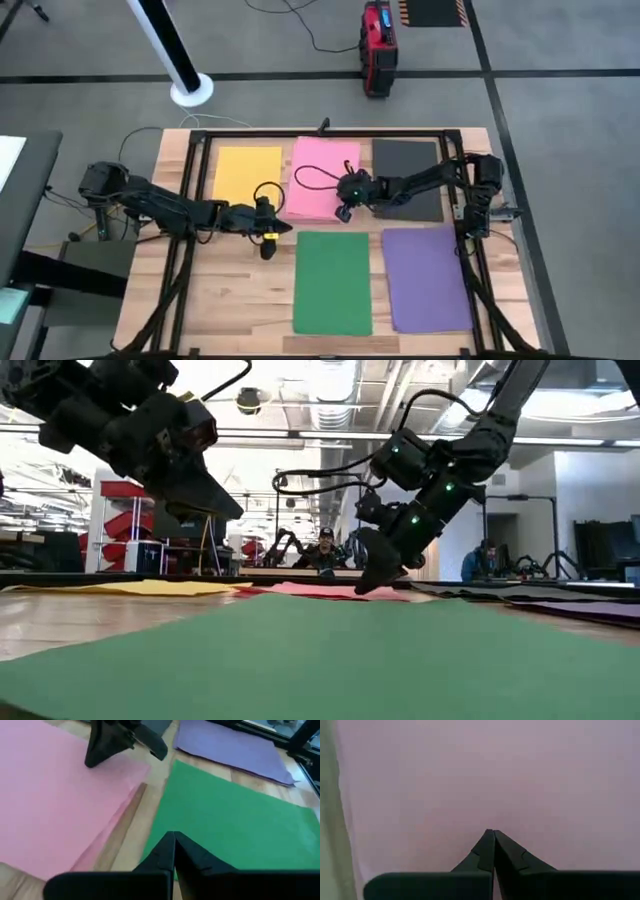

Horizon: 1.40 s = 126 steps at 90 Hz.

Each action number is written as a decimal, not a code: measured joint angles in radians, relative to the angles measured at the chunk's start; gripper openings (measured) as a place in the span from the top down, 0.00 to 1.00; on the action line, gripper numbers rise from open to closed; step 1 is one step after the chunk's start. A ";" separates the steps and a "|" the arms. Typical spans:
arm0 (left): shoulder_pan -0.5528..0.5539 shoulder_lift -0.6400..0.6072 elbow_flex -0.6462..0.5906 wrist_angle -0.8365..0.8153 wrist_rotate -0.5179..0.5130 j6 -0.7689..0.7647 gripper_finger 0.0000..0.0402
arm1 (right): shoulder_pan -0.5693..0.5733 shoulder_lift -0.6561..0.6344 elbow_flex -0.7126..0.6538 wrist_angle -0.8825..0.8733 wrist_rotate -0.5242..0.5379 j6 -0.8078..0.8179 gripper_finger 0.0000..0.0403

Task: Organize paper
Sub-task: Adjust the stacked pink colored papers

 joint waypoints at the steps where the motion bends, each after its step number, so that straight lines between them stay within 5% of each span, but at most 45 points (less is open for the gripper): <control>1: 0.000 0.000 0.000 -0.001 0.000 0.000 1.00 | -0.003 0.000 0.000 0.000 0.000 0.000 1.00; 47: 0.000 0.000 0.000 -0.036 -0.003 0.001 1.00 | -0.001 -0.149 -0.002 -0.031 -0.019 -0.112 1.00; 82: -0.001 0.000 0.000 -0.042 0.021 -0.023 1.00 | 0.117 -0.076 -0.002 -0.045 -0.187 -0.108 1.00; 99: -0.001 0.000 0.001 -0.062 0.021 -0.025 1.00 | 0.187 -0.065 -0.001 -0.027 -0.202 -0.123 1.00; 126: -0.001 -0.001 0.001 -0.066 0.022 -0.027 1.00 | 0.135 -0.003 0.002 -0.021 -0.184 -0.111 1.00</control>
